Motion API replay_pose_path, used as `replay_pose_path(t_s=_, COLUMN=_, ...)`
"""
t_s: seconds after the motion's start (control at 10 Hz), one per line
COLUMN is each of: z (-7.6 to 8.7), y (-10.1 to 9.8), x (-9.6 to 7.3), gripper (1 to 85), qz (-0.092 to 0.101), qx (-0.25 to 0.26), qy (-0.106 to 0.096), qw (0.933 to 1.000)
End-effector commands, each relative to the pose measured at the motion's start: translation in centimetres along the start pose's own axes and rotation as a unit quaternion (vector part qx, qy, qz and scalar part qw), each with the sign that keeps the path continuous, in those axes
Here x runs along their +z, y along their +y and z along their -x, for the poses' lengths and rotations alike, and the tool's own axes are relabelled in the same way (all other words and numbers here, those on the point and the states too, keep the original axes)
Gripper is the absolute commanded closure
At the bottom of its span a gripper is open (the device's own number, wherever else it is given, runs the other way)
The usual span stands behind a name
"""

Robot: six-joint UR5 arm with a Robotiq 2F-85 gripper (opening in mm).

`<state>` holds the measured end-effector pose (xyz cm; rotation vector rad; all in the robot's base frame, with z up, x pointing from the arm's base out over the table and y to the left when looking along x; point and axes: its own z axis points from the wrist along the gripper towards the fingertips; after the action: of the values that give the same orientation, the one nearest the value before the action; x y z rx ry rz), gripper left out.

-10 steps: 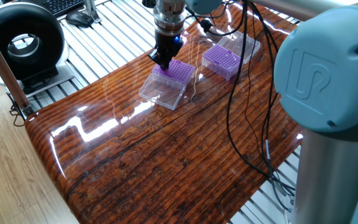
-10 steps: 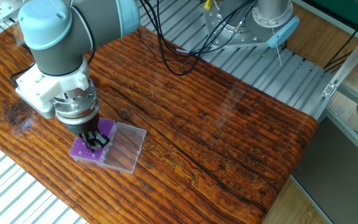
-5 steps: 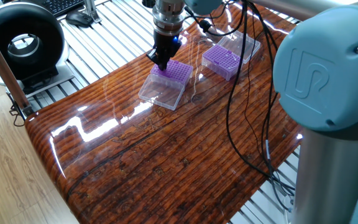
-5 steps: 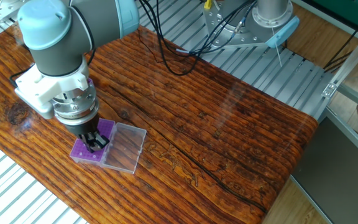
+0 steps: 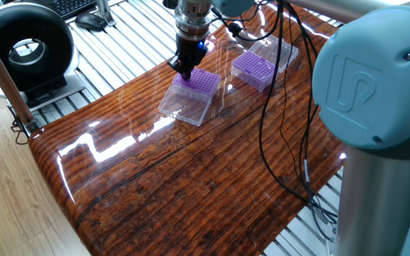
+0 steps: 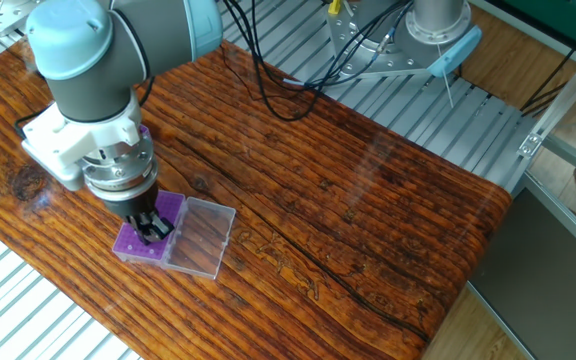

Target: Transfer all small pipette tips from one holder to another

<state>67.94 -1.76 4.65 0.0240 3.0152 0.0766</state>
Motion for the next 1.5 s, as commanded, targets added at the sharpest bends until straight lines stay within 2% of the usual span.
replay_pose_path(t_s=0.0, z=0.4, y=0.5, x=-0.3, gripper=84.7, qz=0.005, qx=0.016, qy=-0.004, qw=0.9999)
replay_pose_path(t_s=0.3, z=0.6, y=0.5, x=-0.4, gripper=84.7, qz=0.002, qx=0.022, qy=-0.005, qw=0.9997)
replay_pose_path(t_s=1.4, z=0.6, y=1.1, x=-3.5, gripper=84.7, qz=-0.005, qx=0.047, qy=0.006, qw=0.9989)
